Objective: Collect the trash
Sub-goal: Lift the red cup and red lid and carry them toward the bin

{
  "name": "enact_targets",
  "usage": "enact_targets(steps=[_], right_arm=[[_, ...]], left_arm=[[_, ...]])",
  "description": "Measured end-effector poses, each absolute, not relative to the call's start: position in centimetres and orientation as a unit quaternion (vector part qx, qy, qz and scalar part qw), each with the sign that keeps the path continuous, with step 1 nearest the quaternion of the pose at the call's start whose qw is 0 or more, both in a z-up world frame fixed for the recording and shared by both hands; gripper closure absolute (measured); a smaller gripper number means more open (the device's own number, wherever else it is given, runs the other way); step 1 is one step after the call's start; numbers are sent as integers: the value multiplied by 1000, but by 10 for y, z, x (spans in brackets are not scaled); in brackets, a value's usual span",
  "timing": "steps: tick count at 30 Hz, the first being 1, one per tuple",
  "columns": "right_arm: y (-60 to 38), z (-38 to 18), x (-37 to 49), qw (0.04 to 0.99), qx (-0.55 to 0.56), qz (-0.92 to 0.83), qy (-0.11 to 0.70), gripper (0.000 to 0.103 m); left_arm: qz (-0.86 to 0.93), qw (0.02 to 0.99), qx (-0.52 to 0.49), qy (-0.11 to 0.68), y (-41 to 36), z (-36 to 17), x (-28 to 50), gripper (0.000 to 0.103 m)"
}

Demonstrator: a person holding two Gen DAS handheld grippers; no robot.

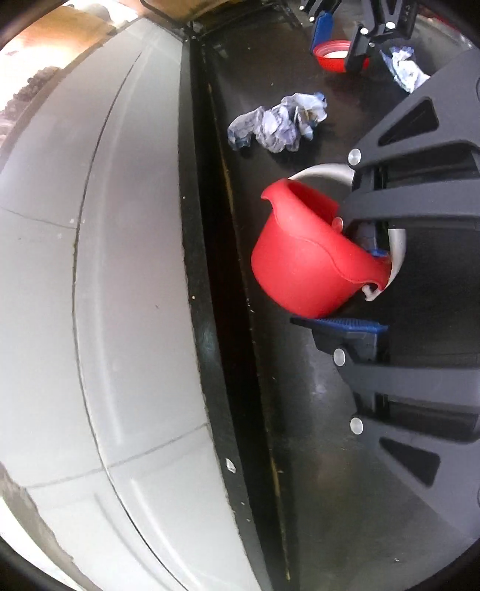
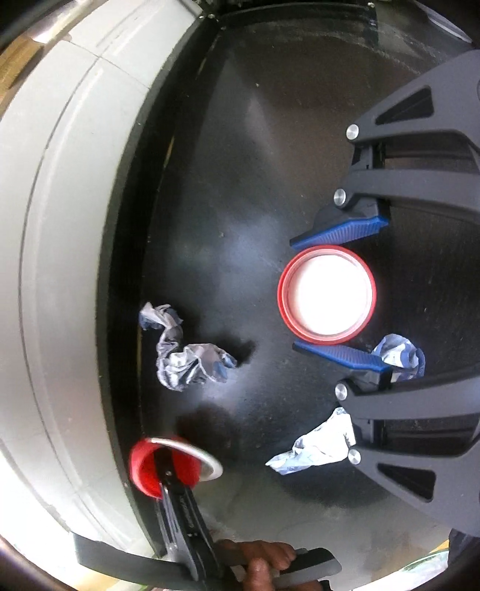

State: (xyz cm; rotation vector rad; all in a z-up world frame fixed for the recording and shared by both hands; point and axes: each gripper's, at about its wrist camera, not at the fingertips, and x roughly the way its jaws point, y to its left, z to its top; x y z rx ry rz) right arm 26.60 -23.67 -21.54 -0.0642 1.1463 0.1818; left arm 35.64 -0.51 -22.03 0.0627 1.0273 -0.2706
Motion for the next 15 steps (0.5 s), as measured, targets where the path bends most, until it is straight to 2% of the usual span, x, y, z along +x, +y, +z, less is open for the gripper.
enact_targets(steps=[9, 15], right_arm=[[-230, -194, 255, 847, -30, 104, 520, 54], [-226, -161, 234, 858, -34, 132, 496, 54]], left_arm=[[-114, 870, 32, 479, 0, -185, 320, 80], [-96, 879, 24, 467, 15, -151, 260, 80]])
